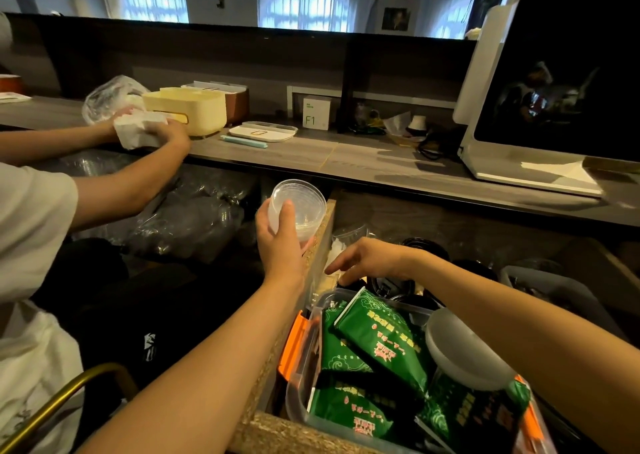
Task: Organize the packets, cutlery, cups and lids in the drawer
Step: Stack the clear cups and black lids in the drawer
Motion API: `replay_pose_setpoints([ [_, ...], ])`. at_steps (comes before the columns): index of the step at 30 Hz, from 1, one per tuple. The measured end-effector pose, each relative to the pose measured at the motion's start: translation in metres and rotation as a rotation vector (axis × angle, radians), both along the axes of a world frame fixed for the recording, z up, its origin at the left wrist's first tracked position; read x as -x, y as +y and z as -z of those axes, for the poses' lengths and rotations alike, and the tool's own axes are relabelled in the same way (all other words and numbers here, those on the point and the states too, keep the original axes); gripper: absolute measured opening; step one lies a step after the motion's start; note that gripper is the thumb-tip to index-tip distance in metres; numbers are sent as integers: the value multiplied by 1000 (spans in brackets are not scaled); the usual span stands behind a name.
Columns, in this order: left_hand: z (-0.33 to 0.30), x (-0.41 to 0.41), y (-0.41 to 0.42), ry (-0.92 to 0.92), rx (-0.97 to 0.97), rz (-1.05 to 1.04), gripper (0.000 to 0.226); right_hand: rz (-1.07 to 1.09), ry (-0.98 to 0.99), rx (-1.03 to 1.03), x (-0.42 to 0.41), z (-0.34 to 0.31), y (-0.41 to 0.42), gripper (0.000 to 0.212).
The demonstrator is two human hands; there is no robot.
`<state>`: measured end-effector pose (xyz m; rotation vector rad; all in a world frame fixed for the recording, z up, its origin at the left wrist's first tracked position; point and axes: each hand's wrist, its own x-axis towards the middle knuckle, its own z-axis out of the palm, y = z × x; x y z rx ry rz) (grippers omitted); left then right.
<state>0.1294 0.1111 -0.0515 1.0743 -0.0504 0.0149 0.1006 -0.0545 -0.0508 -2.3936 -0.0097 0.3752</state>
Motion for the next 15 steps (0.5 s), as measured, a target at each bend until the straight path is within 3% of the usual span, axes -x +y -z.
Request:
replay_pose_setpoints([
  [5,1,-1,0,-26,-61,10,34,-33,-67,-13,-2,5,0,22],
  [8,1,-2,0,-23,-74,15,31,-7,-202,28,2,2,-4,15],
  [15,2,-4,-4,-85,-103,70,30,303,-566,-6,22,-31,-21,9],
])
